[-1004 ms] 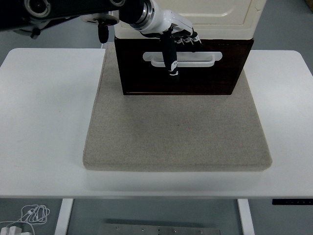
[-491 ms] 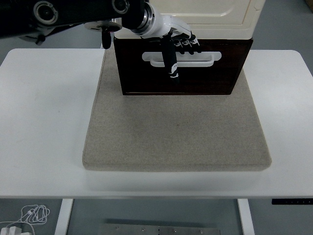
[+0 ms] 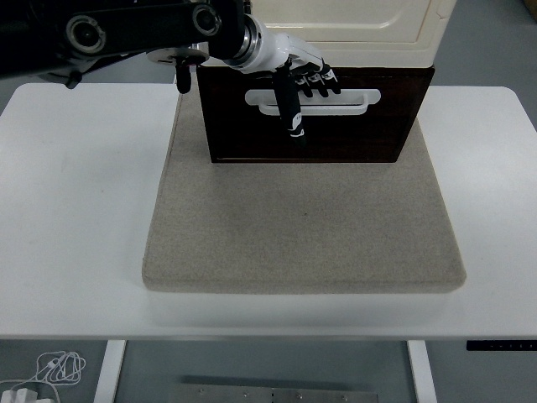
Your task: Open the drawer under the combination cabinet
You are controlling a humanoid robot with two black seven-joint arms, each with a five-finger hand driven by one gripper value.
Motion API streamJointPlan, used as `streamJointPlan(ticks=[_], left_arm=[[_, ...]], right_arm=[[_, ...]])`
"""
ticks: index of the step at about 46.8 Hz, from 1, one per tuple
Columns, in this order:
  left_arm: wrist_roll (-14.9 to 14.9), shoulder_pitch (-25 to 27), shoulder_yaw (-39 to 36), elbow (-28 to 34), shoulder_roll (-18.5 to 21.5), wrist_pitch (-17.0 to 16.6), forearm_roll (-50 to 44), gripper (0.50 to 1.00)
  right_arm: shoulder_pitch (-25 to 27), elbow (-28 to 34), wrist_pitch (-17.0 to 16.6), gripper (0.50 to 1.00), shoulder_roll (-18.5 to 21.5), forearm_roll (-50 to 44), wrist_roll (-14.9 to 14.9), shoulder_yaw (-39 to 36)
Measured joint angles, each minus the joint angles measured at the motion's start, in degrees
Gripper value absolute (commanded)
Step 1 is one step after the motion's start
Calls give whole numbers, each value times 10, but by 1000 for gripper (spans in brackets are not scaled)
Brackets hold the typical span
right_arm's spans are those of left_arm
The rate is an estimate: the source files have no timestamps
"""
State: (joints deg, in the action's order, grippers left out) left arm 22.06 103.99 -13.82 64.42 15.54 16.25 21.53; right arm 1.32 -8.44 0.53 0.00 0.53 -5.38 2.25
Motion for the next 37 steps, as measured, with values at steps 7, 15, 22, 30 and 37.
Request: streamJointPlan(ticks=[7, 15, 22, 30, 37], left_arm=[[0, -2, 0, -4, -3, 0, 0, 1000], [0, -5, 0, -4, -7, 0, 0, 1000], [0, -4, 0, 1, -7, 2, 1, 1000], [2, 3, -1, 3, -8, 7, 1, 1000], [2, 6, -1, 5, -8, 9, 1, 1000]], right_arm=[[0, 0, 0, 928, 0, 0, 0, 0], [0, 0, 0, 928, 0, 0, 0, 0], [0, 0, 0, 928, 0, 0, 0, 0], [0, 0, 0, 928, 0, 0, 0, 0], [0, 0, 0, 928, 0, 0, 0, 0]])
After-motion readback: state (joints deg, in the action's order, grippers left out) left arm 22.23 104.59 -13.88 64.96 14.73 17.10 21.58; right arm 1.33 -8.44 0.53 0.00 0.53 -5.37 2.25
